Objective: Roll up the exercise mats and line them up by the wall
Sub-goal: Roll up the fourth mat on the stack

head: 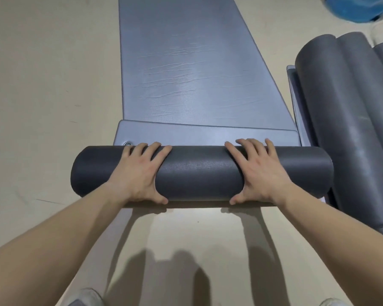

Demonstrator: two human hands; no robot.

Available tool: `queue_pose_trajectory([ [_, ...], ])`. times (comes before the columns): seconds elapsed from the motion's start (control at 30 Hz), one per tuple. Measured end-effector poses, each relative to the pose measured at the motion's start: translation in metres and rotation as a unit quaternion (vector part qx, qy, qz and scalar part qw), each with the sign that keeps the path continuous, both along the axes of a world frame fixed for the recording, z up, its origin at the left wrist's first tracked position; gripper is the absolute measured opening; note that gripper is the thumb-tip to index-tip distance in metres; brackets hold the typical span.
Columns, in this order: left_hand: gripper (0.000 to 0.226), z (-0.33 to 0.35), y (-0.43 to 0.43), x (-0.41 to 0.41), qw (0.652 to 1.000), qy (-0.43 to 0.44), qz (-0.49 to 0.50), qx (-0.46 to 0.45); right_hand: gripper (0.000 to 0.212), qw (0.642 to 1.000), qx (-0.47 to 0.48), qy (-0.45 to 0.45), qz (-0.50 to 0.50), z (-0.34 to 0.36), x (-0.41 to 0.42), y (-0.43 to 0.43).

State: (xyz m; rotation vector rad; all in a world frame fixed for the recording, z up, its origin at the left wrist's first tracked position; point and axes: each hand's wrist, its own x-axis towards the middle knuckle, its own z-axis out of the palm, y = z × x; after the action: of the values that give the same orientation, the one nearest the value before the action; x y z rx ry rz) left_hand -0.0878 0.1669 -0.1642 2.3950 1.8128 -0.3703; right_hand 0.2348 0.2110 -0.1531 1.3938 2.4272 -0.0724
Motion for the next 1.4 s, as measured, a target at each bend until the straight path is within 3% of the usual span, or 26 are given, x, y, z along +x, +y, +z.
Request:
queue_pose_trajectory([
  [0.17, 0.136, 0.01, -0.003, 0.007, 0.999, 0.016, -0.003, -0.042, 0.143, 0.999, -0.015, -0.037, 0.024, 0.01, -0.014, -0.004],
  [0.37, 0.138, 0.021, -0.095, 0.02, 0.975, -0.002, 0.019, -0.22, 0.142, 0.982, -0.176, -0.038, 0.063, 0.028, -0.013, -0.06],
  [0.57, 0.139, 0.031, -0.076, 0.014, 0.938, -0.045, 0.051, -0.341, 0.167, 0.997, -0.081, -0.013, -0.001, 0.0, 0.005, -0.159],
  [0.67, 0.141, 0.034, -0.073, 0.023, 0.95, -0.059, 0.047, -0.302, 0.153, 0.997, -0.07, 0.014, 0.001, -0.002, -0.001, -0.131],
  [0.8, 0.143, 0.026, -0.078, 0.037, 0.981, -0.027, -0.003, -0.193, 0.144, 0.983, -0.184, 0.008, 0.012, 0.018, -0.012, -0.062],
  [0.93, 0.137, 0.028, -0.044, 0.032, 0.973, -0.052, 0.024, -0.222, 0.14, 0.97, -0.244, 0.011, -0.004, 0.027, -0.02, -0.032],
  [1.03, 0.134, 0.028, -0.061, 0.04, 0.98, -0.043, 0.038, -0.191, 0.132, 0.986, -0.161, 0.037, -0.014, 0.026, -0.003, -0.054],
  [1.17, 0.126, 0.029, -0.105, 0.075, 0.965, -0.098, 0.138, -0.199, 0.112, 0.987, -0.019, 0.066, -0.148, 0.03, 0.035, -0.1],
  [1.3, 0.127, 0.029, -0.162, 0.126, 0.954, -0.105, 0.196, -0.203, 0.086, 0.938, -0.024, 0.103, -0.329, 0.03, 0.047, -0.157],
  [1.37, 0.123, 0.03, -0.178, 0.144, 0.946, -0.112, 0.217, -0.215, 0.068, 0.866, -0.071, 0.198, -0.453, 0.023, 0.051, -0.183],
  [1.4, 0.119, 0.03, -0.182, 0.152, 0.94, -0.118, 0.22, -0.231, 0.061, 0.812, -0.121, 0.267, -0.505, 0.018, 0.052, -0.195],
])
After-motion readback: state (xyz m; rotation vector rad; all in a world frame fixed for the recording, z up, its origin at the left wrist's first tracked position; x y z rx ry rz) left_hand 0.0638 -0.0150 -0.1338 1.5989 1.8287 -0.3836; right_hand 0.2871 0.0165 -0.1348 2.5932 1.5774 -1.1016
